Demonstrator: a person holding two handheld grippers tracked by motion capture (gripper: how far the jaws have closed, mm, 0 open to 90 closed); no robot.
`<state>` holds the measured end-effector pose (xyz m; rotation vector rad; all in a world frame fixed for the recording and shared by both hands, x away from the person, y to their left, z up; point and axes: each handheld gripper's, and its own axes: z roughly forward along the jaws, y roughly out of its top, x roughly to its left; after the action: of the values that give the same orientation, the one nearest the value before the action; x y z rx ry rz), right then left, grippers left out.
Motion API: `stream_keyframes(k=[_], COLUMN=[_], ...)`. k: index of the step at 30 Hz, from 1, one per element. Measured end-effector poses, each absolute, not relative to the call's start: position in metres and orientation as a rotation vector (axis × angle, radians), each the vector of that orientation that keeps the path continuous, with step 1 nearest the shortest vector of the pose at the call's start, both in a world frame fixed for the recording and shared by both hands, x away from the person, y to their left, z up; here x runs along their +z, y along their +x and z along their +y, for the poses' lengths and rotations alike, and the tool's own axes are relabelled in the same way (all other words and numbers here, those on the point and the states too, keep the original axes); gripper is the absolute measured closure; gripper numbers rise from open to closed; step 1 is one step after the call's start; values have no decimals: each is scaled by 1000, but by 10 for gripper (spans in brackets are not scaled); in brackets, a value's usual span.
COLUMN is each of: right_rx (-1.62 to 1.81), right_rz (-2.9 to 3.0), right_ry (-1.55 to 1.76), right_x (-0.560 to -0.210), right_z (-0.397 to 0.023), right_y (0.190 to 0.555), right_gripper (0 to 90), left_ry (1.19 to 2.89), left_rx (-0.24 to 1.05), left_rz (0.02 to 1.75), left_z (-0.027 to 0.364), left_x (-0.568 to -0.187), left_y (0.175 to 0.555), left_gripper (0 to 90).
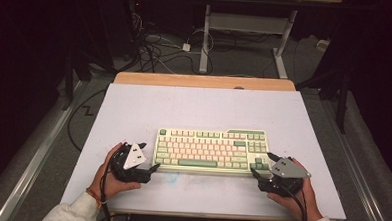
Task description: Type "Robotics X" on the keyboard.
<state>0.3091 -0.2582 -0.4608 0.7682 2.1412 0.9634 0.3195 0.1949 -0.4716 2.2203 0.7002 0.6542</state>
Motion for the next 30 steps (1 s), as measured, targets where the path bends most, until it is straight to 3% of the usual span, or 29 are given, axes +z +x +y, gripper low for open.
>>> stream_keyframes(k=[6, 12, 18, 24, 30], right_rx=[961, 959, 956, 958, 956], right_rz=[2147, 2153, 2159, 2159, 2159], right_ry=[766, 759, 760, 760, 760], right_x=[-462, -462, -462, -462, -462], right_z=[-258, -257, -256, -256, -256], right_y=[309, 309, 310, 310, 310], right_gripper=[268, 268, 268, 268, 268], left_ry=[2212, 2226, 2232, 2268, 2271], left_rx=[641, 623, 549, 529, 507], left_rz=[731, 736, 762, 757, 750], left_z=[208, 218, 225, 227, 224], left_x=[-472, -473, -473, -472, -467], left_y=[313, 311, 312, 311, 311], left_gripper=[248, 377, 667, 864, 879])
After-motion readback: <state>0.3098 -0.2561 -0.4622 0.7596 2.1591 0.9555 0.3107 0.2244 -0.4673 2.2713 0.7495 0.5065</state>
